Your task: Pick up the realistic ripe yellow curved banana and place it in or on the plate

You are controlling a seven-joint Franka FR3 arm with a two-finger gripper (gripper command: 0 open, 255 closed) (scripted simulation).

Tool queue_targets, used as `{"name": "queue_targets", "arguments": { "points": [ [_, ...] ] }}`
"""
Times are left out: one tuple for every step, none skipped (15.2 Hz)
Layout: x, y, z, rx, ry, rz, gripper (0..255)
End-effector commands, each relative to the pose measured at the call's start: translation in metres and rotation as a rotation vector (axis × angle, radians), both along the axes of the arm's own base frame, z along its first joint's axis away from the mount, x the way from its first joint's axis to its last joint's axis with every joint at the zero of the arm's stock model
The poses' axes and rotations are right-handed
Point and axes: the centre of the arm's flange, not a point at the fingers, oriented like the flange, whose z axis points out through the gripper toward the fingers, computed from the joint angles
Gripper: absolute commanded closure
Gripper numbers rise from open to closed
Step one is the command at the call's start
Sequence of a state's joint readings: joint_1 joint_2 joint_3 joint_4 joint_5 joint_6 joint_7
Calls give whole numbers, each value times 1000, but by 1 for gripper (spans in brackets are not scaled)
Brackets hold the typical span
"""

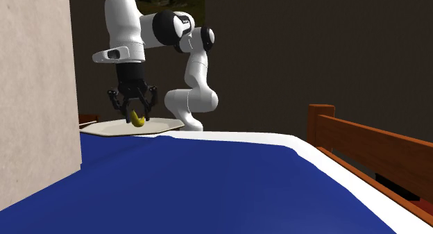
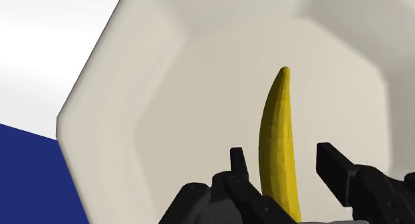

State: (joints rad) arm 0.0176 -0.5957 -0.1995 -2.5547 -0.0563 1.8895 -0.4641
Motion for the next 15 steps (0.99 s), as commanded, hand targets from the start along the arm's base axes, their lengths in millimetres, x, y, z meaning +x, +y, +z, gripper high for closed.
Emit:
{"name": "queue_targets", "arguments": {
  "points": [
    [0,0,0,0,0,0,0],
    [0,0,0,0,0,0,0],
    [0,0,0,0,0,0,0],
    [0,0,0,0,0,0,0],
    [0,0,0,0,0,0,0],
    [1,-1,13,0,0,0,0],
    [2,-2,26,0,0,0,0],
    [3,-3,39,0,0,0,0],
    [3,-3,50,0,0,0,0],
    [3,-3,50,0,0,0,0],
    [3,-3,50,0,0,0,0],
    [3,-3,50,0,0,0,0],
    [3,-3,50,0,0,0,0],
    [3,-3,50,0,0,0,0],
    [3,-3,50,0,0,0,0]
  ]
}}
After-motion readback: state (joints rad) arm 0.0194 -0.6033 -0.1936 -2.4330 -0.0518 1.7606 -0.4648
